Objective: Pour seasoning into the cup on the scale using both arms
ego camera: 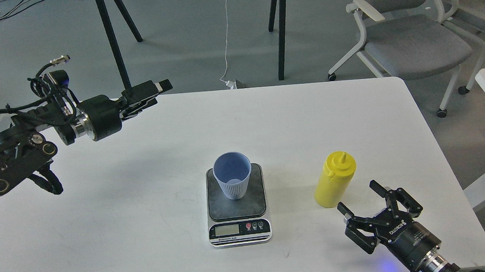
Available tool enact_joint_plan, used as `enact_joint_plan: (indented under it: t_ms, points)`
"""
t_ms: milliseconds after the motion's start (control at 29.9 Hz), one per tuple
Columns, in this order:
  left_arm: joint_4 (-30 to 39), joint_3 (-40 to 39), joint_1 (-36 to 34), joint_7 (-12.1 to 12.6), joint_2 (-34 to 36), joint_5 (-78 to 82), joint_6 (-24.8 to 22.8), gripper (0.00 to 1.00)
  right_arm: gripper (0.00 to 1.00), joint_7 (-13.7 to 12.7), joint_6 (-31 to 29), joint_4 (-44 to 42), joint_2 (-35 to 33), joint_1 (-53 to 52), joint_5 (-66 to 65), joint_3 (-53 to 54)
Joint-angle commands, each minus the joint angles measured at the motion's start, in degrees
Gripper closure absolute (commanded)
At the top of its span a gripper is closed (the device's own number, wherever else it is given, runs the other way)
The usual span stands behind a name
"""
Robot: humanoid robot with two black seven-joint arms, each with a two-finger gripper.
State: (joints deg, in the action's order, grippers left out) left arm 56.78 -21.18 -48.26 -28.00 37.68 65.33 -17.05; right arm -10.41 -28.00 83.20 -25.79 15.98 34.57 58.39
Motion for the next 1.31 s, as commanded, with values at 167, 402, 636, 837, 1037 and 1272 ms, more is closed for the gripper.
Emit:
enact_joint_plan:
  t_ms: [167, 402, 636, 837, 1037, 1272]
  points:
    - [0.0, 0.0, -0.1, 0.0, -0.1, 0.0, 0.1, 0.03, 0.00, 0.0, 0.0, 9.4, -6.9, 13.1, 0.1, 8.8]
    - [0.0, -0.1, -0.1, 0.0, -0.1, 0.0, 0.1, 0.03, 0.00, 0.1, 0.0, 11.9, -12.1, 18.6, 0.8, 21.0]
    - [0.0, -0.9, 0.0, 0.0, -0.2, -0.5, 0.1, 0.03, 0.00, 0.1, 0.0, 11.4, -14.7, 13.7, 0.7, 33.7]
    - [0.1, -4.2, -0.1, 0.0, -1.7, -0.8, 0.1, 0.03, 0.00, 0.7, 0.0, 4.5, -21.9, -6.4, 0.5, 25.0]
    - [0.1, -7.6, -0.3, 0.0, -1.6, -1.9, 0.0, 0.03, 0.00, 1.2, 0.0, -12.6, -22.4, -33.9, 0.5, 3.9]
    - [0.3, -7.9, 0.1, 0.0, 3.3, -5.0, -0.4, 0.03, 0.00, 0.9, 0.0, -28.7, -12.2, -51.6, 0.0, -9.8]
